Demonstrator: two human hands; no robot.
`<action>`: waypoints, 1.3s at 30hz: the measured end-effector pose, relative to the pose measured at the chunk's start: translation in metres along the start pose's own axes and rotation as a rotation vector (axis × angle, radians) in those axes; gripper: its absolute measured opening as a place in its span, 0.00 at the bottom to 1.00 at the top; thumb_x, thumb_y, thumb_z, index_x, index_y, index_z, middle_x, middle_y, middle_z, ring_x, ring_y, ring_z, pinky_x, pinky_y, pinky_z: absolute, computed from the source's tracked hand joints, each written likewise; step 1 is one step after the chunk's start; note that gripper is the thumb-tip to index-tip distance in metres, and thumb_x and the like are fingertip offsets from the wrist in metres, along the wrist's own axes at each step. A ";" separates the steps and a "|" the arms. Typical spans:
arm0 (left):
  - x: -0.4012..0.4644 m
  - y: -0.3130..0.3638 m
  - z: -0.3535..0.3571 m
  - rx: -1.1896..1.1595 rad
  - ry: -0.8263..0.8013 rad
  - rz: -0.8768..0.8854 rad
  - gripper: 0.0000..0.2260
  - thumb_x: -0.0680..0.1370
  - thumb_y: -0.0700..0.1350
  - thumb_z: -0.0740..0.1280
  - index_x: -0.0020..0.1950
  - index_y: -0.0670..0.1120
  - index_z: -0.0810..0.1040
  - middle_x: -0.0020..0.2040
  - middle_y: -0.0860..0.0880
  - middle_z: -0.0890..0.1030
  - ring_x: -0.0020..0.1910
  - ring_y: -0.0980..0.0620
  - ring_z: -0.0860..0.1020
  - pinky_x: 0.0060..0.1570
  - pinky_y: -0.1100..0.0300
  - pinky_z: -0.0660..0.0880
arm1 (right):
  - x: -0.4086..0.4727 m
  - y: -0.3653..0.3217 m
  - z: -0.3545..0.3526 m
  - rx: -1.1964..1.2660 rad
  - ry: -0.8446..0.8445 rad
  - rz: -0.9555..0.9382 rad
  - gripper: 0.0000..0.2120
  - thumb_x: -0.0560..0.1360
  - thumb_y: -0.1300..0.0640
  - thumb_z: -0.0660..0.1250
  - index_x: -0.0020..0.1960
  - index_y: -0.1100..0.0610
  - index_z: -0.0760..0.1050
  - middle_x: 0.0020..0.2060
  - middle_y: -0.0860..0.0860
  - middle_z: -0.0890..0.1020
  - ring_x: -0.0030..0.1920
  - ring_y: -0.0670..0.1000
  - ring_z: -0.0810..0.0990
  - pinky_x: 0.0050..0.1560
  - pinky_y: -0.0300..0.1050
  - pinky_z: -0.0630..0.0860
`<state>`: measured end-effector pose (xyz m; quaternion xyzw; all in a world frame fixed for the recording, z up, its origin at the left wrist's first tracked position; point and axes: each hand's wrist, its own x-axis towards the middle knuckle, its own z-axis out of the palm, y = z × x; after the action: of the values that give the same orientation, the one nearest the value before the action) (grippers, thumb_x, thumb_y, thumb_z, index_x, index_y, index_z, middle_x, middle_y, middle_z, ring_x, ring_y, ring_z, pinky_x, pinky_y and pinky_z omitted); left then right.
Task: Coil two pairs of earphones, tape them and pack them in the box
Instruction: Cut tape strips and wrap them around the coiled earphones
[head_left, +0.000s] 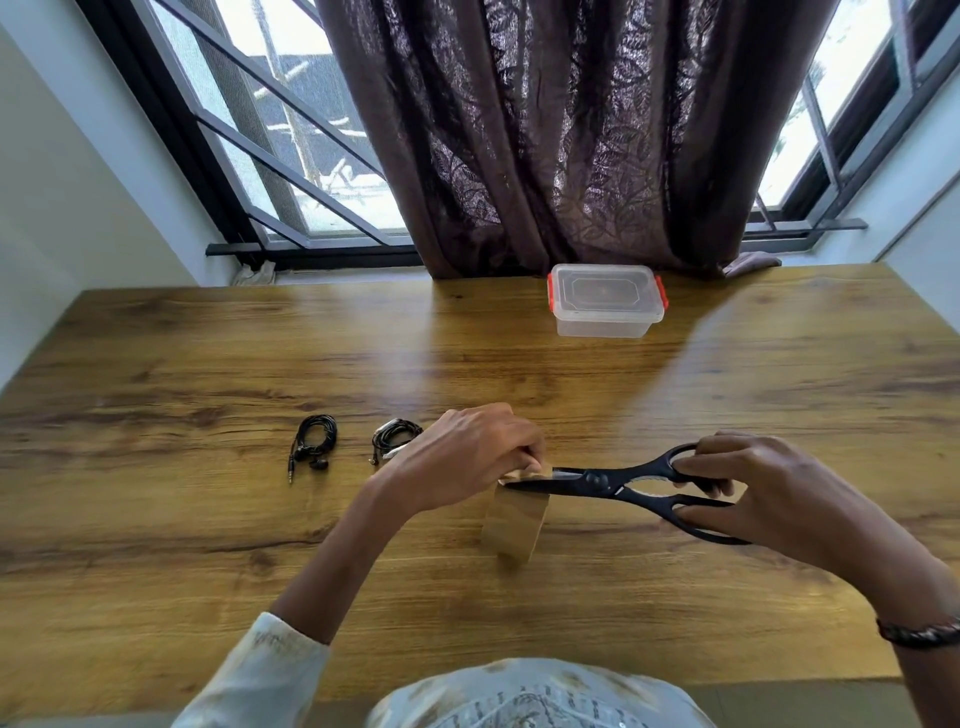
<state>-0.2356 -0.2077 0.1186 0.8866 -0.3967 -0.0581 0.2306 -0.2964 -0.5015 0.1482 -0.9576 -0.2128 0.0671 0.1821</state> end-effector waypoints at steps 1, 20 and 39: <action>0.000 -0.001 0.001 -0.009 0.000 -0.008 0.07 0.81 0.49 0.61 0.50 0.50 0.78 0.44 0.62 0.75 0.45 0.61 0.72 0.43 0.63 0.70 | -0.001 -0.001 0.000 0.000 0.001 0.000 0.26 0.67 0.35 0.62 0.54 0.52 0.83 0.40 0.31 0.69 0.36 0.30 0.70 0.40 0.24 0.65; 0.012 -0.005 -0.004 -0.185 -0.039 -0.008 0.05 0.81 0.49 0.60 0.50 0.49 0.73 0.42 0.57 0.78 0.40 0.56 0.76 0.38 0.60 0.72 | -0.001 -0.011 0.001 -0.068 0.005 0.032 0.16 0.68 0.40 0.68 0.49 0.47 0.83 0.35 0.32 0.70 0.32 0.33 0.70 0.34 0.25 0.64; 0.001 -0.003 0.047 -0.632 0.376 -0.273 0.09 0.82 0.46 0.57 0.52 0.42 0.70 0.45 0.47 0.82 0.44 0.55 0.83 0.38 0.61 0.81 | -0.025 0.029 0.046 0.118 0.062 0.252 0.14 0.68 0.50 0.76 0.52 0.52 0.83 0.42 0.37 0.80 0.43 0.39 0.78 0.40 0.31 0.72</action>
<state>-0.2459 -0.2235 0.0758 0.8116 -0.1884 -0.0443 0.5512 -0.3171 -0.5215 0.0959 -0.9660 -0.0809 0.0723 0.2347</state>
